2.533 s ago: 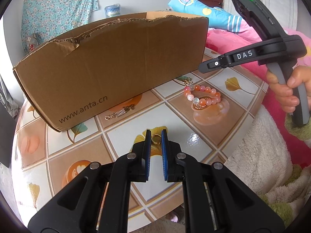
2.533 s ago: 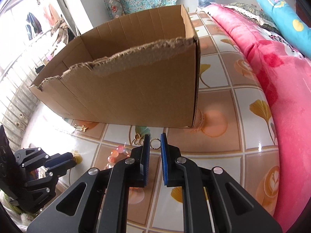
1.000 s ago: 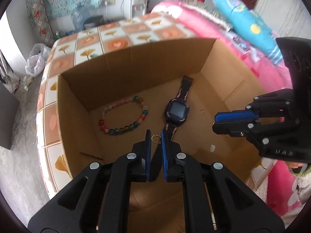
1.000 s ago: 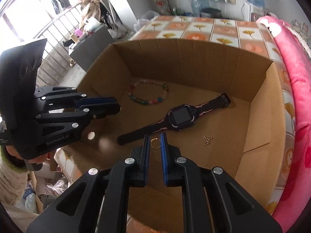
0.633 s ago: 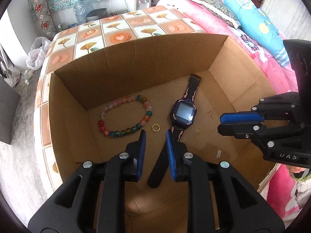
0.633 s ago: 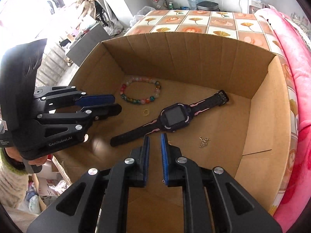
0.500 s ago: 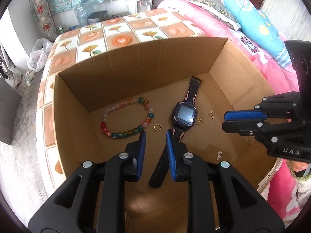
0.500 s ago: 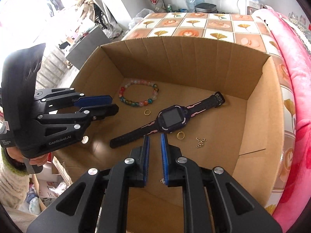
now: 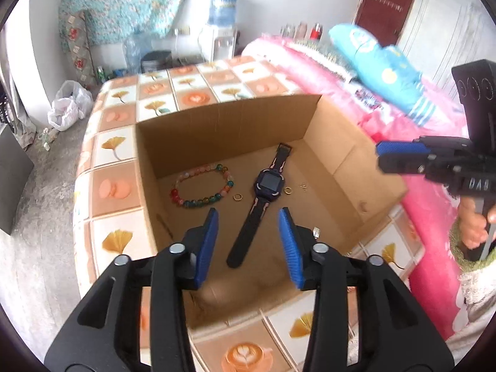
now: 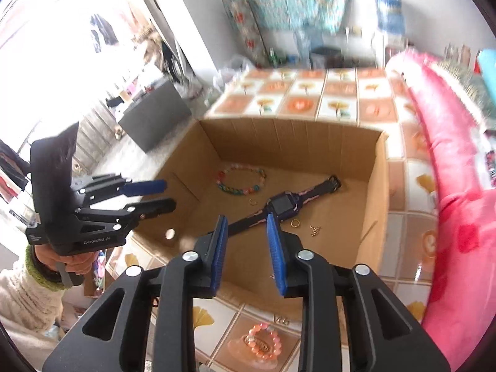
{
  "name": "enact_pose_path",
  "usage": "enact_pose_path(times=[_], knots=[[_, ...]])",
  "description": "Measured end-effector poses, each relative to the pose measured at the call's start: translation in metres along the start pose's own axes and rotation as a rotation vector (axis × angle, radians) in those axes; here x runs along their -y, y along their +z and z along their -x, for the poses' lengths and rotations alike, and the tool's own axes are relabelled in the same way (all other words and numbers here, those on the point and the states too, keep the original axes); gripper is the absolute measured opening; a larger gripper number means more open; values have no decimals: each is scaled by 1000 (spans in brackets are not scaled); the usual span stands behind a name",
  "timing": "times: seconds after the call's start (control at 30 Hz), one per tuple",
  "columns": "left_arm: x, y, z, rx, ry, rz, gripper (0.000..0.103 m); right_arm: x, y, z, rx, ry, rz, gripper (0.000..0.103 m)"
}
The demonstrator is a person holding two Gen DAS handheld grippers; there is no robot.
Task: Organize jewelry
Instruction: 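Withdraw both tools from the box toward the pink bead bracelet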
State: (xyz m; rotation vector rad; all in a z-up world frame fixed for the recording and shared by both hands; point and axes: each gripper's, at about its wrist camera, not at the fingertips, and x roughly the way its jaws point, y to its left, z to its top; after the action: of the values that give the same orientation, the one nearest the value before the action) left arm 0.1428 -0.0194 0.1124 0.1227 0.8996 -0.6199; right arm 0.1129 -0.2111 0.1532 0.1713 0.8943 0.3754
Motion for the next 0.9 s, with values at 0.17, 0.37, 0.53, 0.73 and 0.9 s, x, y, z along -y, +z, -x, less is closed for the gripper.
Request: enact_pose_path(times=[0.17,0.37,0.53,0.73,0.9], knots=[[5,-48,45,86,-17,0,52,-10,-39,52,119,9,-4,31],[6,-113,67,143,-1,66,57,-10,-100,43,96,-35,-79,32],[15,-147,44,144,64,97,57,-15,-137,-5,-13,-45,-116,32],[30,-166,12,110,43,92,57,-38,-157,-57,-105,-130,-36,32],[43,-165,1,153,69,10,56,-50,-164,-80,-134,-275,54,30]])
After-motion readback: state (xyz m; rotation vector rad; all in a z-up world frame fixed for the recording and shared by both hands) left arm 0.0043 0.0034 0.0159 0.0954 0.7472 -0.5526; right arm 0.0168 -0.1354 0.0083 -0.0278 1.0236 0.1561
